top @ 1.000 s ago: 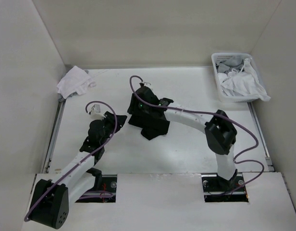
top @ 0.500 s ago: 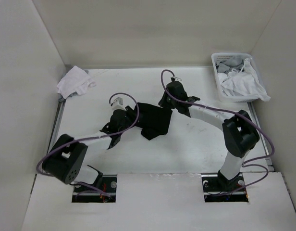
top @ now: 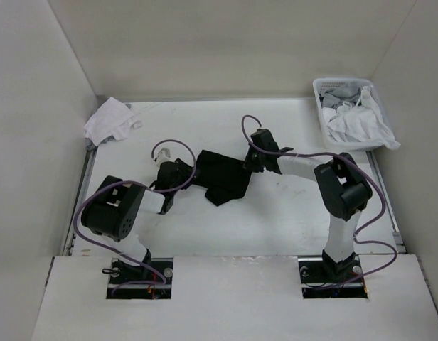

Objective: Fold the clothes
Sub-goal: Fold the tank top

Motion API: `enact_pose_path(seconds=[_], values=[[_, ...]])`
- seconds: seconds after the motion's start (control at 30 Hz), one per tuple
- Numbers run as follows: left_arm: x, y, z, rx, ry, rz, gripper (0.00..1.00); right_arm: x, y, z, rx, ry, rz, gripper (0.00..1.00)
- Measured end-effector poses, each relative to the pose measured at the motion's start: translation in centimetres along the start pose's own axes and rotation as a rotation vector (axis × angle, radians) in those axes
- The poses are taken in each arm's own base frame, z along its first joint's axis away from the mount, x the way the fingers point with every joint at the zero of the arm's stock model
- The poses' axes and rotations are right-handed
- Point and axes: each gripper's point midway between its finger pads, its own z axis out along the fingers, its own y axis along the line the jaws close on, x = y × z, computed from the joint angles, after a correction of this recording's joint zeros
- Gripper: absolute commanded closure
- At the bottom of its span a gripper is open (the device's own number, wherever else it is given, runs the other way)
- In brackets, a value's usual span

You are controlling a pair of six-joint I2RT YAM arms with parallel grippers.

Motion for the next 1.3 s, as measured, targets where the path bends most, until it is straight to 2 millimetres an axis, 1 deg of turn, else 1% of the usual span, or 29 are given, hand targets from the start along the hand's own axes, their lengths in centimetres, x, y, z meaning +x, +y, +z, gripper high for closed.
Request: enact_pose_path(seconds=[0.07, 0.17, 0.23, 0.27, 0.33, 0.37, 0.43, 0.47, 0.57, 0.63, 0.7, 0.77, 0.87, 1.0, 1.07, 1.17, 1.23, 1.3], values=[[-0.2, 0.4, -0.4, 0.013, -0.002, -0.028, 0.71, -0.7, -0.3, 0.0, 0.001, -0.015, 0.019, 0.94], [-0.2, 0.6, -1.5, 0.028, 0.002, -0.050, 0.69, -1.4, -0.9, 0.1, 0.006, -0.029, 0.039, 0.90], [-0.1, 0.5, -2.4, 0.038, 0.004, -0.052, 0.68, -1.7, -1.1, 0.0, 0.007, -0.036, 0.044, 0.86], [-0.1, 0.3, -2.8, 0.043, 0.004, -0.052, 0.68, -1.7, -1.2, -0.1, 0.009, -0.040, 0.044, 0.80], [-0.4, -0.5, -3.6, 0.059, 0.000, -0.049, 0.66, -1.6, -1.4, -0.7, 0.010, -0.048, 0.045, 0.70], [-0.7, -1.2, -3.9, 0.069, -0.009, -0.045, 0.65, -1.6, -1.5, -1.0, 0.011, -0.050, 0.044, 0.66], [-1.2, -2.7, -4.1, 0.089, -0.025, -0.027, 0.60, -1.7, -1.5, -1.6, 0.011, -0.059, 0.036, 0.62], [-1.8, -3.6, -3.9, 0.093, -0.039, -0.012, 0.58, -1.9, -1.4, -1.9, 0.008, -0.067, 0.031, 0.62], [-4.0, -6.3, -2.6, 0.095, -0.095, 0.046, 0.54, -2.4, -1.2, -2.6, 0.002, -0.086, 0.016, 0.62], [-5.9, -7.7, -1.0, 0.087, -0.143, 0.093, 0.52, -2.3, -1.4, -3.1, 0.000, -0.095, 0.014, 0.60], [-7.1, -8.6, 0.8, 0.075, -0.162, 0.145, 0.52, -1.7, -1.9, -4.0, -0.002, -0.098, 0.014, 0.58], [-7.4, -8.6, 2.4, 0.062, -0.159, 0.190, 0.52, -1.4, -2.3, -5.0, -0.003, -0.104, 0.017, 0.57], [-6.4, -7.5, 4.1, 0.037, -0.115, 0.243, 0.55, -1.5, -3.1, -5.9, -0.001, -0.118, 0.029, 0.57], [-4.2, -5.4, 5.8, 0.009, -0.031, 0.286, 0.56, -1.9, -4.6, -5.8, 0.021, -0.127, 0.054, 0.57], [-3.4, -4.7, 6.4, -0.001, -0.001, 0.295, 0.56, -1.9, -5.3, -5.5, 0.032, -0.122, 0.069, 0.57], [-2.7, -4.3, 7.2, -0.004, 0.025, 0.296, 0.56, -1.9, -6.1, -4.6, 0.035, -0.107, 0.085, 0.59], [-2.7, -4.4, 7.4, 0.000, 0.028, 0.295, 0.56, -1.5, -6.4, -4.0, 0.035, -0.087, 0.092, 0.59], [-2.8, -4.6, 7.4, 0.009, 0.024, 0.294, 0.56, -1.1, -6.4, -3.5, 0.023, -0.071, 0.095, 0.59]])
